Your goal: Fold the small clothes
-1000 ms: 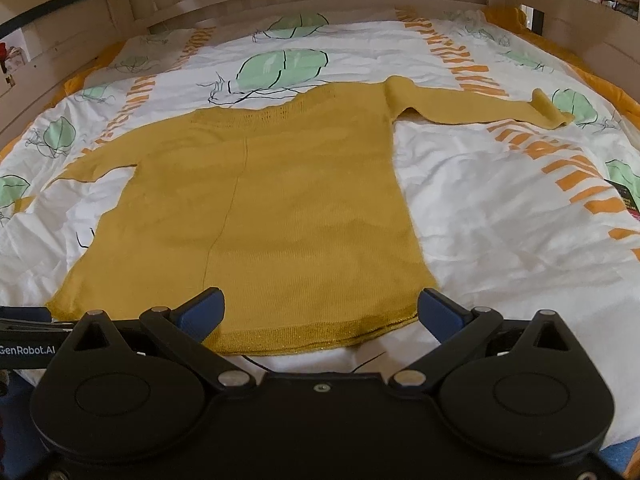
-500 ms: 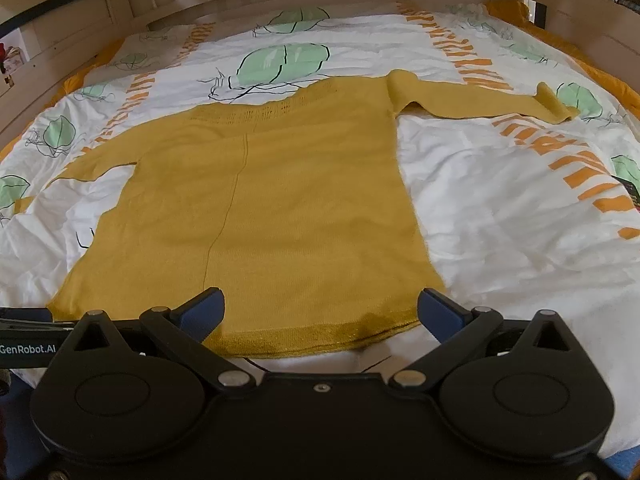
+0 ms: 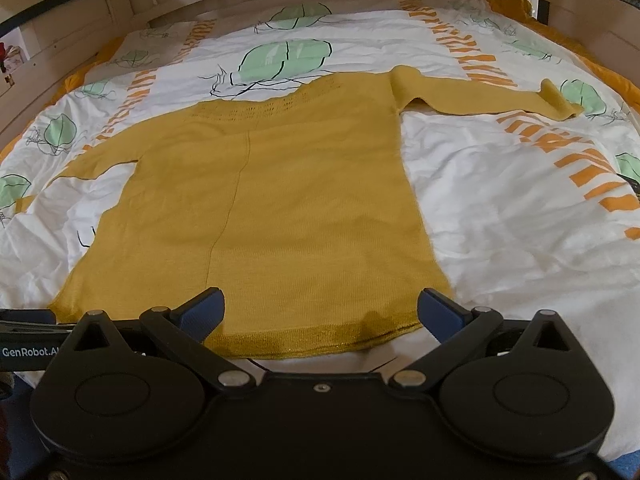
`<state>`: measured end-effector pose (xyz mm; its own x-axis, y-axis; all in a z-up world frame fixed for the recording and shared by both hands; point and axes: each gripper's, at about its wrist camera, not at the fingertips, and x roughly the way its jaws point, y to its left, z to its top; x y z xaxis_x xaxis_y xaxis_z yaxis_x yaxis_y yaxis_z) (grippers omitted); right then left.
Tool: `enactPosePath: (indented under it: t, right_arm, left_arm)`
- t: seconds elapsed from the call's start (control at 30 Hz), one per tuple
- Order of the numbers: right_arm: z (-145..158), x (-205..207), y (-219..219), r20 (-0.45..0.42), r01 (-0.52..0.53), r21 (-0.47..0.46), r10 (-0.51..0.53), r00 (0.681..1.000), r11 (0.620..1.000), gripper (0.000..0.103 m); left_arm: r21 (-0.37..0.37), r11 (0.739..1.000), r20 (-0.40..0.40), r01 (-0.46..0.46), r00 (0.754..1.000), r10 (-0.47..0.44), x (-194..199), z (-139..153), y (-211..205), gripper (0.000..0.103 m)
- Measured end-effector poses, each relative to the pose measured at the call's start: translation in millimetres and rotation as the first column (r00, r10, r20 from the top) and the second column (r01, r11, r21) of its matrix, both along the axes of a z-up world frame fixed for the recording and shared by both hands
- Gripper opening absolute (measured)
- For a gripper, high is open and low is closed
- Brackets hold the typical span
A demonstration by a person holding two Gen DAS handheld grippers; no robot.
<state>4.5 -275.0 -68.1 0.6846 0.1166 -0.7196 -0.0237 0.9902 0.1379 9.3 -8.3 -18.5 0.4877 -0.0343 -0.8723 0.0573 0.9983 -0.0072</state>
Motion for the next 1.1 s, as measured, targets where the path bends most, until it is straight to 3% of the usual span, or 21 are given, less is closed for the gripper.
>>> enactPosePath:
  t: [0.43,0.7,1.1]
  right_arm:
    - [-6,10,0,-0.034,-0.002,0.004,0.002,0.999,1.000,0.102]
    - [-13,30,-4,-0.070,-0.017,0.071,0.022,0.997,0.997,0.102]
    - [0,85,-30,-0.003,-0.016,0.068,0.016,1.000,0.998,0.102]
  left_arm:
    - [-0.012,1.000,-0.034,-0.010,0.999,0.009,10,-7,1,0.087]
    - [-0.029,0.999,-0.047,-0.018,0.999,0.016,30,-10,6,0.087]
    - [-0.023,1.000,0.101,-0.014,0.995,0.016,91,2,7,0.087]
